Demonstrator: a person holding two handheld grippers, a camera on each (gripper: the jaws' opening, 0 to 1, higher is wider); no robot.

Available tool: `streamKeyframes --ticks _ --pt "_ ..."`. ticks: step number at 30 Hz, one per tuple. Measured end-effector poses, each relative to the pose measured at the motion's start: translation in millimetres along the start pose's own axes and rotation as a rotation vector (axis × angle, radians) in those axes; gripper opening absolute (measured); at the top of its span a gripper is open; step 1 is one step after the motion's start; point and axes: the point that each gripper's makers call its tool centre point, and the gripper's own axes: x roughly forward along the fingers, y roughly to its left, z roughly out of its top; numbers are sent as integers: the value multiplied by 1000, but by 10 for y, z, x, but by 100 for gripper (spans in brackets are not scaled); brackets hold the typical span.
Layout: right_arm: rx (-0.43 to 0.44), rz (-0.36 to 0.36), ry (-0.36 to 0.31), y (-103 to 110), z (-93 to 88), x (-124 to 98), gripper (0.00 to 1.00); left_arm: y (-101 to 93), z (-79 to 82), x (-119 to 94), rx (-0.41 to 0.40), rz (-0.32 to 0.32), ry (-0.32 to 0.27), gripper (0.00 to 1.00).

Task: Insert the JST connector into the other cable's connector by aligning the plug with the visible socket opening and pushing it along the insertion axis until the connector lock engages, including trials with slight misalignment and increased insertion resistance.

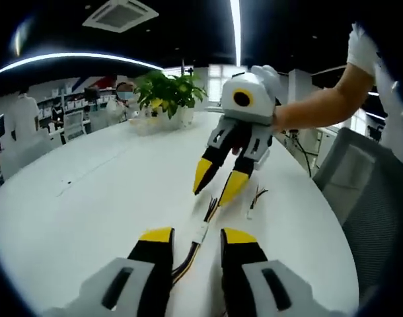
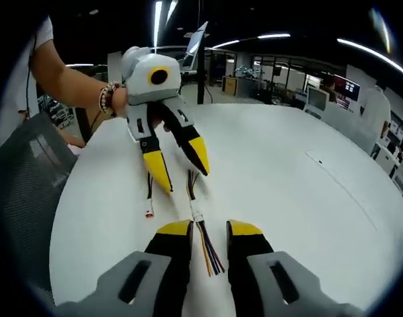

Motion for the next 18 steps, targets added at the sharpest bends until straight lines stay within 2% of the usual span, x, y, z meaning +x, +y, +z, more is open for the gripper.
streamKeyframes --ticks 6,10,18 --pt "20 -37 -1 -6 -44 -154 17 28 2 -175 -50 41 -39 22" --pt "39 -60 -8 -14 -40 -224 17 26 -43 -248 -42 61 -22 22" --pt "44 -73 -7 -2 -58 -302 17 -57 -42 -335 -44 75 -25 22"
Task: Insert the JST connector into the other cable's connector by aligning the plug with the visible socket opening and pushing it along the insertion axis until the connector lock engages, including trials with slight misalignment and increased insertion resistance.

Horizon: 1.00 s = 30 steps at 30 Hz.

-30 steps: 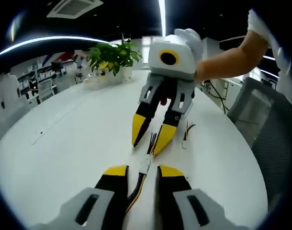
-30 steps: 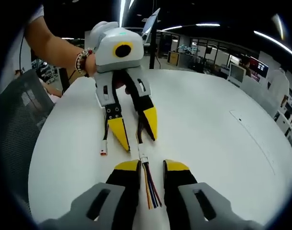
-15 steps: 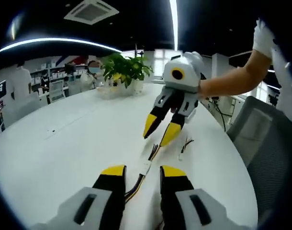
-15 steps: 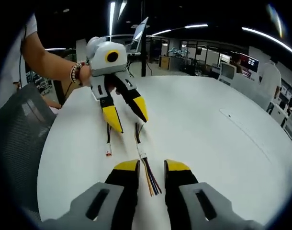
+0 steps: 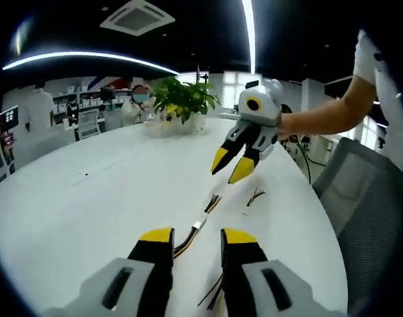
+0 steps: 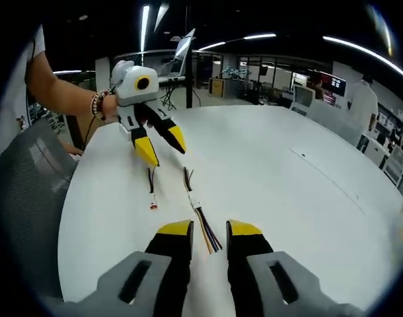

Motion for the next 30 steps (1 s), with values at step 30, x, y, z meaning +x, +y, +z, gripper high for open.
streamKeyframes --ticks 30 --pt "2 -28 -18 295 -31 -323 17 -446 22 -243 32 4 18 22"
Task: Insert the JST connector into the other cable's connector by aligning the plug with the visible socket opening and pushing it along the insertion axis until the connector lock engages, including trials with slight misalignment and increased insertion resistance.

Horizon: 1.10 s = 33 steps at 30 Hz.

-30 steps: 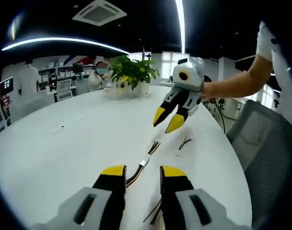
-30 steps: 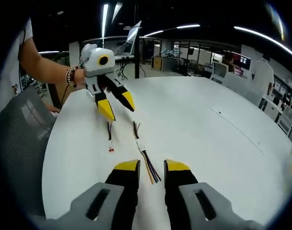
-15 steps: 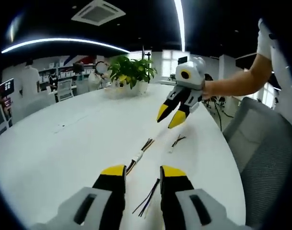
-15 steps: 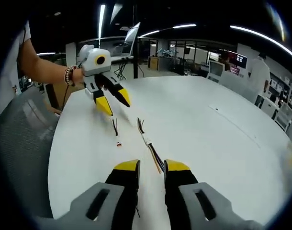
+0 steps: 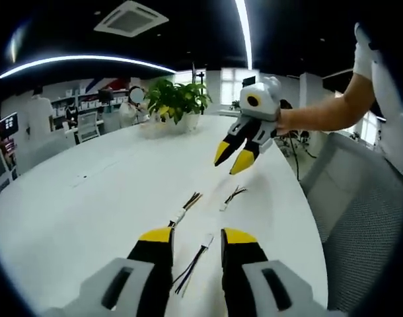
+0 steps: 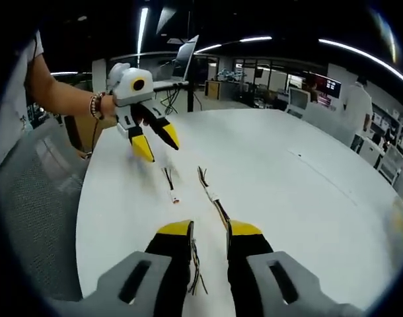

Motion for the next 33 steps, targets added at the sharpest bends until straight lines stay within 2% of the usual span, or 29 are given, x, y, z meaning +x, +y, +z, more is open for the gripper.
streamKeyframes --ticks 7,20,33 --pt "-15 15 7 88 -10 -7 17 -87 -36 15 10 -12 14 22" --pt "-12 51 47 195 -160 94 17 -138 -119 117 11 -44 36 22" --pt "-38 97 97 215 -320 243 15 -122 -313 267 -1 -76 74 21"
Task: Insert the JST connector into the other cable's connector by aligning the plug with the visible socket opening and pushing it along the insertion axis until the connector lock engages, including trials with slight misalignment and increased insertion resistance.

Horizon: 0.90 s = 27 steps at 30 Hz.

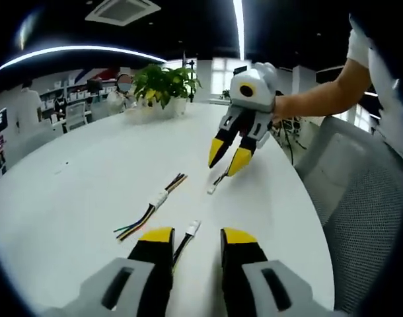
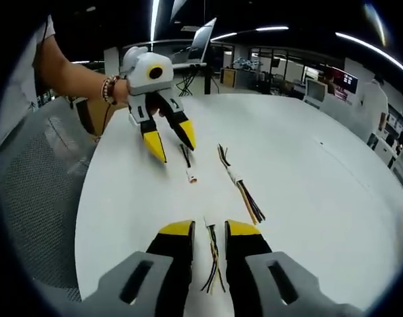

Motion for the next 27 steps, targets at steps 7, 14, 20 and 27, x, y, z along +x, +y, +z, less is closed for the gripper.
streamKeyframes --ticks 7,14,20,27 --pt "2 15 8 -38 -40 83 13 52 -37 75 -4 -8 3 20" --pt "-10 28 23 -52 -81 149 12 76 -44 129 -9 -18 -1 18" --pt "-14 38 31 -50 -99 192 11 82 -41 178 7 -25 0 15" --pt "-22 40 25 -63 -90 211 9 76 -51 219 23 -39 11 12"
